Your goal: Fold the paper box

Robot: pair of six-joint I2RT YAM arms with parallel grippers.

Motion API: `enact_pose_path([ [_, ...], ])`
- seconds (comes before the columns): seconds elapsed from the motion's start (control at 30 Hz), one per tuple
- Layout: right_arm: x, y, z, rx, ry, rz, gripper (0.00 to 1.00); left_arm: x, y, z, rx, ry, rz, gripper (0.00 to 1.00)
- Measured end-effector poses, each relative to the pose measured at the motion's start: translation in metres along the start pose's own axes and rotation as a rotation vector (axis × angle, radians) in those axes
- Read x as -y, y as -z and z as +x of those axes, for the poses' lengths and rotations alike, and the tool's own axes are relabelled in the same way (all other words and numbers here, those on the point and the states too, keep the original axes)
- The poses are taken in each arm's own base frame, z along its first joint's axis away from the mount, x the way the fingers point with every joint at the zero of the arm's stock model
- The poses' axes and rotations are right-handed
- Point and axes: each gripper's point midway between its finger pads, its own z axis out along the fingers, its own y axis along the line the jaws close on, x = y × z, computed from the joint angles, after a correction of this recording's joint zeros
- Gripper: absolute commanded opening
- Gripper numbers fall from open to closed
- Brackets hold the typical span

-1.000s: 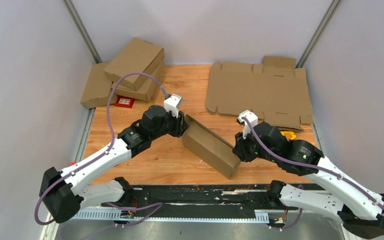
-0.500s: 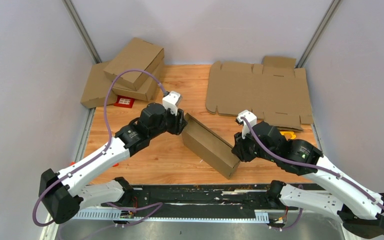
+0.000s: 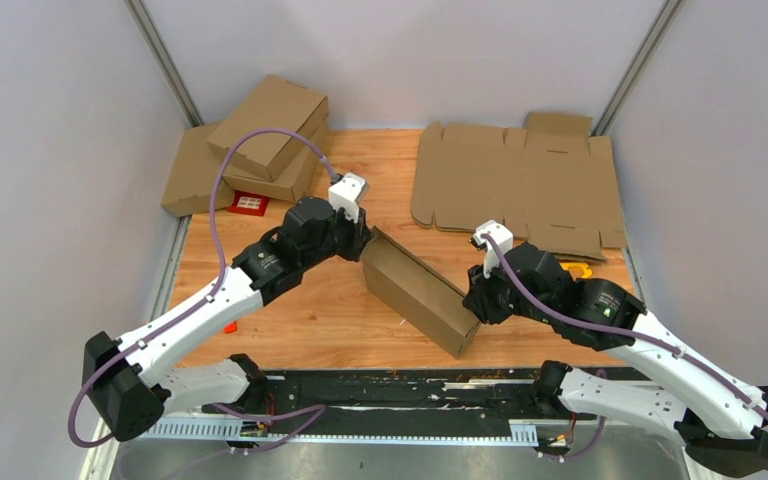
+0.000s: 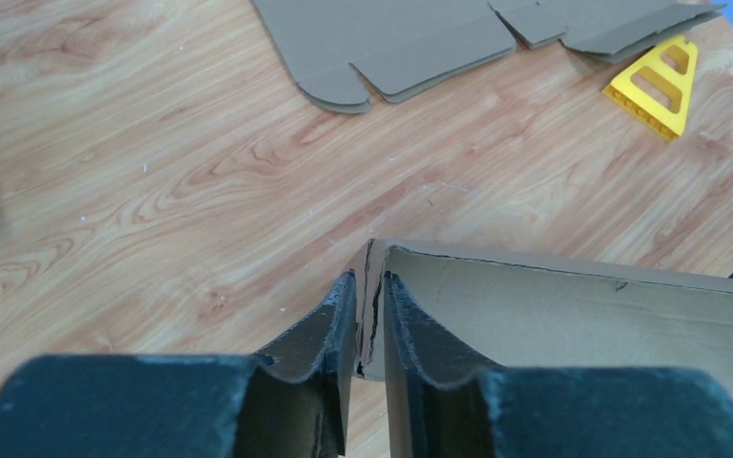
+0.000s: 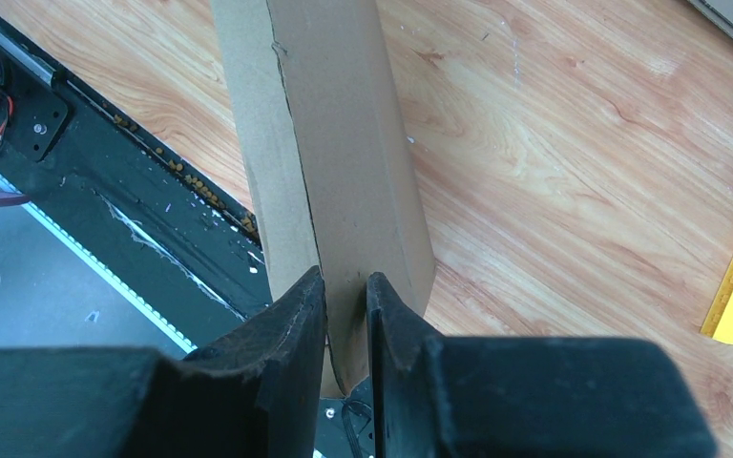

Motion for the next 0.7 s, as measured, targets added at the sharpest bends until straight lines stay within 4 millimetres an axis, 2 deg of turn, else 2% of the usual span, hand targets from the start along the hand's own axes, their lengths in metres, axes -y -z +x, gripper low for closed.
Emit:
enact_pose_path([
  [0.13,0.0,0.0001,-0.0001,0.001,0.0,0.0,0.21,-0.0009,-0.0025,0.004,-0.015,-0.014,-0.001,0.0],
  [0.57,-0.0001,-0.0001,-0.0004,0.001,0.0,0.0,0.23,-0.0019,-0.0001,0.008,-0.009,-0.061,0.011,0.0],
  [0.63,-0.0002,-0.0001,-0.0004,0.002,0.0,-0.001,0.29,-0.0024,0.0015,0.0093,-0.002,-0.064,0.012,0.0],
  [0.7,-0.0001,-0.0007,0.0002,-0.003,0.0,0.001,0.43,-0.0026,0.0025,0.0105,0.006,-0.064,0.014,0.0],
])
